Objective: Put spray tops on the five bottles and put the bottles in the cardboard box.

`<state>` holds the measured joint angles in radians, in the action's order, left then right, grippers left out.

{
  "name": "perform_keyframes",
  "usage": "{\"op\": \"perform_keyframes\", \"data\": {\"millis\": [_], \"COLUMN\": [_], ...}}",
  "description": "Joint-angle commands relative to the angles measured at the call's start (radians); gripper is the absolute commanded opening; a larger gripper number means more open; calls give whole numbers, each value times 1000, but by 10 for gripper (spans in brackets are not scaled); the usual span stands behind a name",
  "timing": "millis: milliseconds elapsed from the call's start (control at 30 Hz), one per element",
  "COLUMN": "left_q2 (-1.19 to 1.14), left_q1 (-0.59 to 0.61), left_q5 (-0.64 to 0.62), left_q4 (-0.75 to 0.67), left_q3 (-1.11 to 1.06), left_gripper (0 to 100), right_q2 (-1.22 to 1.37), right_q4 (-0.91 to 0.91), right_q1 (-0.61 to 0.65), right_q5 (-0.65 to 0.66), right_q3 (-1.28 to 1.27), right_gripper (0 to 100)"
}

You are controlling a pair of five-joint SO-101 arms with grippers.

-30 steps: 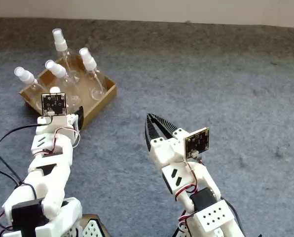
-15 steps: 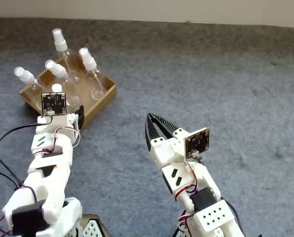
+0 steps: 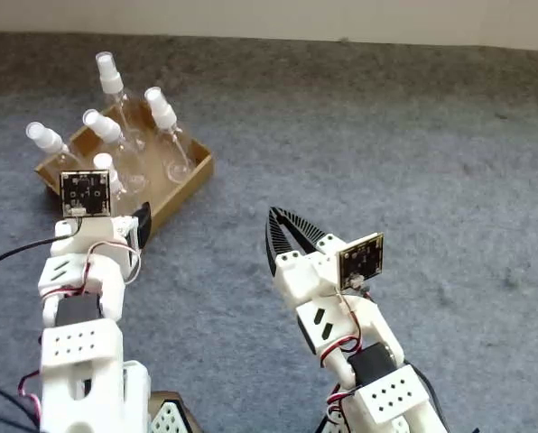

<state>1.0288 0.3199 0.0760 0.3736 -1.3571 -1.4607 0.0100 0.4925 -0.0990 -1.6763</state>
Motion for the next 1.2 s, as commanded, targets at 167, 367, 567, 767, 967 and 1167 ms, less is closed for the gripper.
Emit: {"op": "perform_keyframes", "data": {"millis": [167,367,567,767,967,1167], "left_q2": [452,509,512,512,515,677], "left_q1": [1,-12,-188,-266,-265,-266], "left_q5": [77,91,92,92,91,91], "left_q4": [502,545,741,839,885,941], "left_q3": [145,197,358,395,403,410], "left_gripper": [56,4,5,5,5,5], "right_q2": [-10,-12,-15,-208,-386,-380], "right_q4": [-2,-4,-77,-392,-527,-581], "right_q1": [-148,-305,-421,-437,-437,-441], "right_q5": [11,173,192,190,192,192], "right_q3": [-96,-1,173,360,400,406], "right_gripper": [4,4,4,4,4,4]}}
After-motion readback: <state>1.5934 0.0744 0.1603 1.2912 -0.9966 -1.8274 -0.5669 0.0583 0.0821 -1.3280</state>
